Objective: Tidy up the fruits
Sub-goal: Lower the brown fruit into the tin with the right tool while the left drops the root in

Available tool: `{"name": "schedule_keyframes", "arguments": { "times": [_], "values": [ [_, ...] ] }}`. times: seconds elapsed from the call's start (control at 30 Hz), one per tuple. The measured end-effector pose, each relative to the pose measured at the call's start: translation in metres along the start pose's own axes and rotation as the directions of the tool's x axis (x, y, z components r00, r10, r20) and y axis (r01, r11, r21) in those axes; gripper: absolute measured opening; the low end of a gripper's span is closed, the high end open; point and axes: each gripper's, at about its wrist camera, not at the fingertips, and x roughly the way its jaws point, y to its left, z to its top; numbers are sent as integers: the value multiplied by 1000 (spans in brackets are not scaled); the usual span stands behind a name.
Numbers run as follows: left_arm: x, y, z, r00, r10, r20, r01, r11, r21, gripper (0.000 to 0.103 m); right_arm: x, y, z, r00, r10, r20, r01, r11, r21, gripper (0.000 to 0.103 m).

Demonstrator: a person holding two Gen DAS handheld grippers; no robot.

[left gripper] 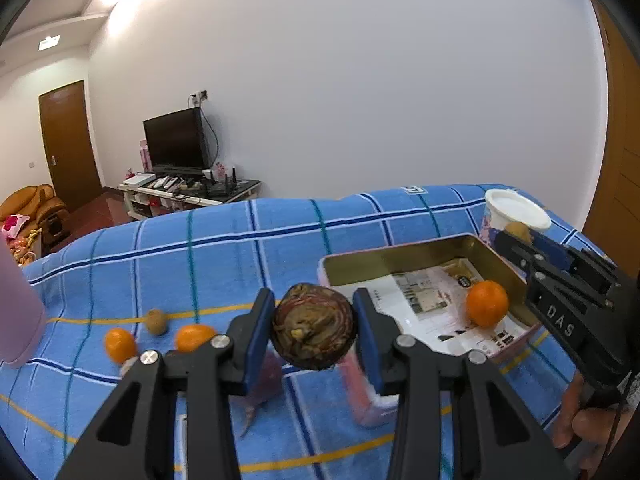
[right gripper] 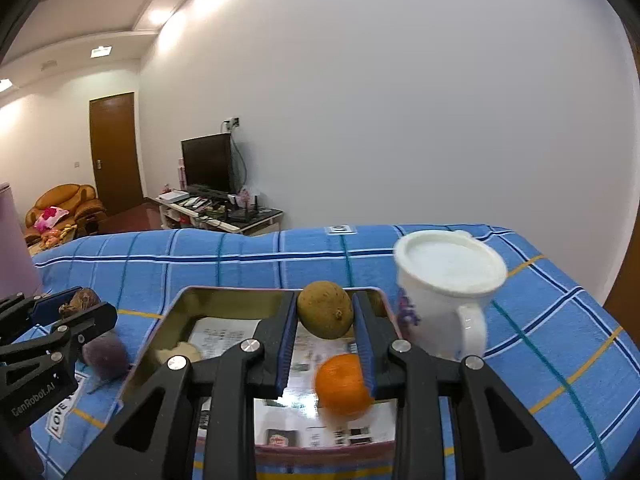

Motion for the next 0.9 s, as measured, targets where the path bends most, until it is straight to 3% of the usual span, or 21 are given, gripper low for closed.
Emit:
{"name": "schedule_keyframes", "arguments": {
  "times": [0.3, 0.47, 0.9],
  "values": [
    [27, -35, 5, 999, -36, -18, 36, 999, 26, 42, 13, -30, 1, 999, -22, -43, 25, 997, 72, 29],
    [43, -51, 0, 997, -59, -50, 61, 997, 41, 42, 28, -28, -2, 996, -3, -92, 9, 998, 67, 30],
    [60, -61, 0, 994, -35, -104, 41, 998, 55, 42, 56, -11, -6, 981, 39, -192, -36, 999, 17, 30]
  ]
}}
